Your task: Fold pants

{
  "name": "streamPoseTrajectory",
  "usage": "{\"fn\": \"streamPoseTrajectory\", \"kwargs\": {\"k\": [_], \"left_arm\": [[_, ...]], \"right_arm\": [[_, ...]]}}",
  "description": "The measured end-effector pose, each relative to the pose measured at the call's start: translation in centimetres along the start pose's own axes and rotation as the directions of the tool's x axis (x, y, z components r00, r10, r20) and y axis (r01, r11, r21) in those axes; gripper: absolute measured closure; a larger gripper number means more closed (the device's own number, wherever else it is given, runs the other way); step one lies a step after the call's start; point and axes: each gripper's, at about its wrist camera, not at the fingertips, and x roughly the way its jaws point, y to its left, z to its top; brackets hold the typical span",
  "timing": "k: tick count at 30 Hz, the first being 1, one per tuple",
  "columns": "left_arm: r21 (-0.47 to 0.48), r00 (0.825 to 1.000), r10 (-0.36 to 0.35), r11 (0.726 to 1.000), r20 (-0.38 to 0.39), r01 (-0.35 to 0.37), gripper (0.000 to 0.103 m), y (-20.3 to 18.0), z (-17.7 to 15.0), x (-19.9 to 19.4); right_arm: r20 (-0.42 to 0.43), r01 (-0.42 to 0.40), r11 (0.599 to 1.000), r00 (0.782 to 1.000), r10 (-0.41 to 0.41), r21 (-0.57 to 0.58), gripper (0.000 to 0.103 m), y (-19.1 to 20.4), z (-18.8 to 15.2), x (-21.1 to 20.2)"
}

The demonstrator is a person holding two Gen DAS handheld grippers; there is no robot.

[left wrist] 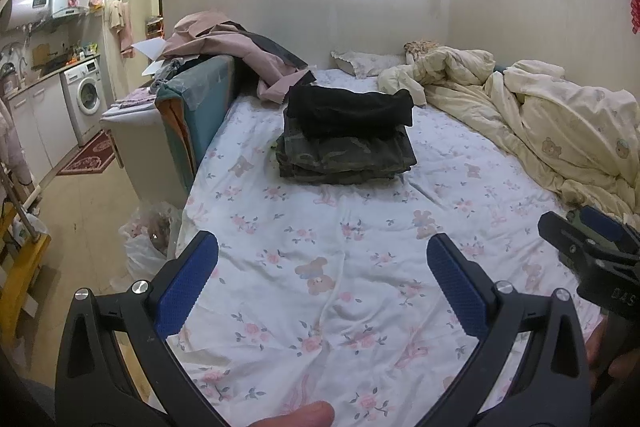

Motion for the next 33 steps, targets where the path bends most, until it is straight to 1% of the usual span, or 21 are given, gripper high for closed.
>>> {"fn": "streamPoseTrajectory", "kwargs": {"k": [7,11,19,22,24,27,33], "left_arm": [[-0.018,1.000,-0.005,1.000,-0.009,0.005,0.000,-0.02,-0.08,-0.04],[-0.017,1.000,0.006,1.000,0.007,-0.006,0.000,-0.17,-0.11,-0.24],[-0.017,1.000,0.004,1.000,0.005,-0.004,0.000,-0.08,-0.18,-0.37],[-0.009,1.000,0.003,1.000,0.000,-0.003,0.000,-0.09,-0.13,-0.32],[-0.013,1.000,0.012,1.000,0.001,-0.012,0.000,0.06,-0.07,-0.26],[-0.025,1.000,-0.002,1.000,-0.004,0.002,0.000,0.19,0.01,-0.20],[0.010,1.000,-0.007,1.000,0.015,0.007,0.000,-0.28,-0.05,-0.54]], "right_arm": [[0.011,0.002,1.000,1.000,-0.001,-0.011,0.000,-0.16,-0.02,-0.02],[0.010,0.000,1.000,1.000,0.000,-0.007,0.000,-0.17,0.00,-0.04],[0.012,-0.002,1.000,1.000,0.002,-0.011,0.000,-0.04,-0.03,-0.28],[0.021,0.009,1.000,1.000,-0.009,-0.016,0.000,0.04,0.07,-0.38],[0.020,-0.002,1.000,1.000,0.002,-0.006,0.000,-0.05,0.14,-0.47],[0.021,0.009,1.000,1.000,-0.009,-0.019,0.000,-0.04,-0.03,-0.46],[0.019,0.000,1.000,1.000,0.000,-0.005,0.000,-0.07,0.02,-0.51]]}}
